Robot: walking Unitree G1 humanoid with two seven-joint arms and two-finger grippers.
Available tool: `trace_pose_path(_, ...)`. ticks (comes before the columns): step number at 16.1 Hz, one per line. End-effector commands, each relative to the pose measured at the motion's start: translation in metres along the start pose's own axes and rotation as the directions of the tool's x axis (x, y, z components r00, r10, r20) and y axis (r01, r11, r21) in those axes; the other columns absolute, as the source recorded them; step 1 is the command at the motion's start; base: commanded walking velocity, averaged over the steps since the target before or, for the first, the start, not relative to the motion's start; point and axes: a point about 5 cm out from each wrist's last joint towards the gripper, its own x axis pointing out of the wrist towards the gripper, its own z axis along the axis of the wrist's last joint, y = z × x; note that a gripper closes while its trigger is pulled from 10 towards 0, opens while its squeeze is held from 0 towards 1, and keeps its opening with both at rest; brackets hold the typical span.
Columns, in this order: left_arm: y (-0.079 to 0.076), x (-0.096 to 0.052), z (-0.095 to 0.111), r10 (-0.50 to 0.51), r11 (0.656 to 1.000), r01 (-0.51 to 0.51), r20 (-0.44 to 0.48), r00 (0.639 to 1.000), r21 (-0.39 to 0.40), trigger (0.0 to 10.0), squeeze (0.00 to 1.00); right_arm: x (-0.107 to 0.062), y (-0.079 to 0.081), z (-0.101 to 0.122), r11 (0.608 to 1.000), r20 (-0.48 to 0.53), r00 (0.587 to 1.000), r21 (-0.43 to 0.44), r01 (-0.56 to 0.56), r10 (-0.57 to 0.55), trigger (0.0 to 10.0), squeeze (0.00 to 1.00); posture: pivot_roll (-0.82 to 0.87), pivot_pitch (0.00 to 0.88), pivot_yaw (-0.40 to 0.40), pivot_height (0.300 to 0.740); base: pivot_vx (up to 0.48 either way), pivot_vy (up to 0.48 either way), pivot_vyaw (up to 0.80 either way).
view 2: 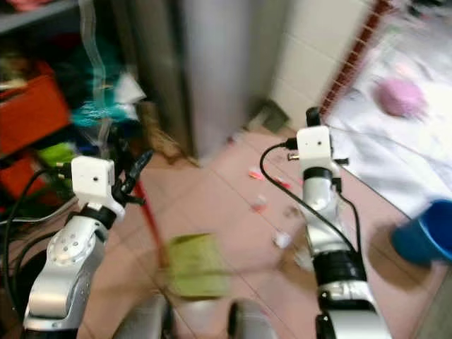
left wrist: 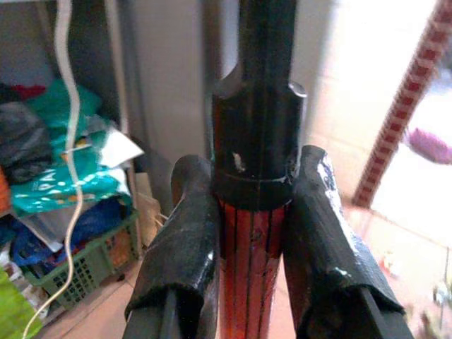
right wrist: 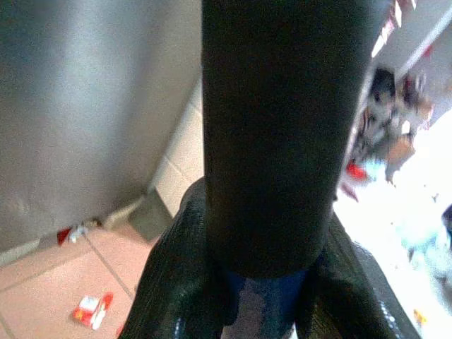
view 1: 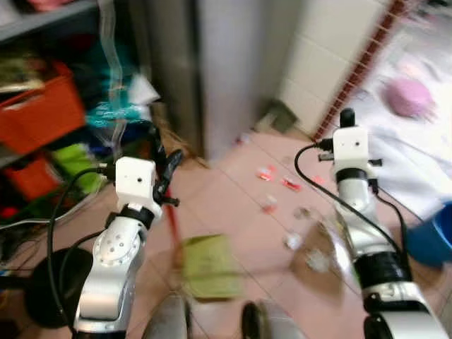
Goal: Sweep floor
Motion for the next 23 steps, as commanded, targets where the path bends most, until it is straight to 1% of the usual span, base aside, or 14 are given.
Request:
trace_pose_path(1, 0.004, -0.002, 0.009, 0.008, 1.000, -0.010, 0.048, 0.999, 0.030, 10.0, 0.00, 0.003, 0.002, 0.014, 1.000, 0.057, 0.998, 0.002, 0.009, -0.009, 10.0, 0.00, 0.07, 0.171, -0.045, 0.740, 0.480, 0.000, 0.00)
trace_pose_path(4, 0.002, -0.002, 0.009, 0.000, 0.999, -0.002, 0.045, 0.999, 0.032, 10.0, 0.00, 0.003, 0.000, 0.011, 1.000, 0.048, 0.999, -0.019, 0.024, -0.023, 10.0, 0.00, 0.07, 0.171, -0.041, 0.740, 0.480, 0.000, 0.00)
trace_pose_path(7, 0.002, 0.000, 0.009, 0.022, 1.000, -0.023, 0.050, 0.999, 0.020, 10.0, 0.00, 0.003, 0.000, 0.010, 0.999, 0.043, 0.999, -0.029, 0.032, -0.031, 10.0, 0.00, 0.08, 0.165, -0.037, 0.740, 0.000, 0.000, 0.00)
trace_pose_path(9, 0.002, 0.002, 0.004, 0.025, 0.999, -0.025, 0.013, 1.000, 0.025, 10.0, 0.00, 0.003, 0.001, 0.007, 0.999, 0.035, 0.999, -0.027, 0.039, -0.038, 10.0, 0.00, 0.09, 0.156, -0.027, 0.740, 0.000, 0.000, 0.00)
trace_pose_path(10, 0.000, 0.005, 0.002, -0.009, 0.997, 0.010, -0.008, 1.000, 0.072, 10.0, 0.00, 0.004, 0.002, 0.007, 0.998, 0.033, 0.998, -0.028, 0.054, -0.053, 10.0, 0.00, 0.09, 0.148, -0.030, 0.740, 0.000, 0.000, 0.00)
trace_pose_path(13, -0.008, 0.013, 0.008, -0.092, 0.988, 0.089, 0.020, 0.996, 0.128, 10.0, 0.00, 0.001, 0.007, 0.005, 0.997, 0.000, 0.997, -0.025, 0.079, -0.079, 10.0, 0.00, 0.09, 0.135, -0.026, 0.740, 0.000, 0.000, 0.00)
trace_pose_path(14, -0.009, 0.014, 0.012, -0.124, 0.985, 0.120, 0.030, 0.992, 0.122, 10.0, 0.00, -0.003, 0.012, 0.003, 0.997, -0.010, 0.997, -0.014, 0.077, -0.077, 10.0, 0.00, 0.09, 0.133, -0.004, 0.740, 0.000, 0.000, 0.00)
trace_pose_path(15, -0.008, 0.014, 0.007, -0.141, 0.983, 0.139, 0.012, 0.990, 0.120, 10.0, 0.00, -0.011, 0.020, 0.001, 0.998, -0.006, 0.998, -0.021, 0.059, -0.059, 10.0, 0.00, 0.08, 0.128, 0.016, 0.740, 0.000, 0.000, 0.00)
trace_pose_path(16, -0.006, 0.013, 0.006, -0.150, 0.983, 0.147, 0.015, 0.989, 0.109, 10.0, 0.00, -0.013, 0.019, -0.001, 0.998, -0.008, 0.998, -0.025, 0.065, -0.065, 10.0, 0.00, 0.07, 0.126, 0.027, 0.740, 0.000, 0.000, 0.00)
trace_pose_path(17, 0.000, 0.010, 0.001, -0.138, 0.988, 0.138, -0.001, 0.990, 0.076, 10.0, 0.00, -0.014, 0.012, -0.008, 0.995, -0.024, 0.996, -0.055, 0.083, -0.084, 10.0, 0.00, 0.06, 0.113, 0.042, 0.740, 0.000, 0.000, -0.58)
trace_pose_path(19, 0.008, 0.010, -0.004, -0.081, 0.996, 0.081, -0.007, 0.997, 0.035, 10.0, 0.00, -0.014, 0.002, -0.022, 0.991, -0.069, 0.991, -0.083, 0.106, -0.112, 10.0, 0.00, 0.05, 0.104, 0.040, 0.740, 0.000, 0.000, -0.80)
trace_pose_path(20, 0.011, 0.009, -0.005, -0.068, 0.997, 0.069, -0.010, 0.998, 0.040, 10.0, 0.00, -0.014, -0.002, -0.028, 0.990, -0.093, 0.988, -0.079, 0.118, -0.125, 10.0, 0.00, 0.05, 0.099, 0.039, 0.740, 0.000, 0.000, -0.80)
trace_pose_path(22, 0.010, 0.009, -0.002, -0.083, 0.993, 0.082, 0.014, 0.996, 0.085, 10.0, 0.00, -0.013, -0.001, -0.027, 0.990, -0.094, 0.988, -0.078, 0.119, -0.126, 10.0, 0.00, 0.05, 0.101, 0.036, 0.740, 0.000, 0.000, -0.80)
trace_pose_path(23, 0.009, 0.009, -0.002, -0.093, 0.994, 0.092, 0.007, 0.996, 0.061, 10.0, 0.00, -0.012, 0.003, -0.024, 0.992, -0.092, 0.989, -0.069, 0.110, -0.116, 10.0, 0.00, 0.05, 0.112, 0.017, 0.740, 0.000, 0.000, -0.80)
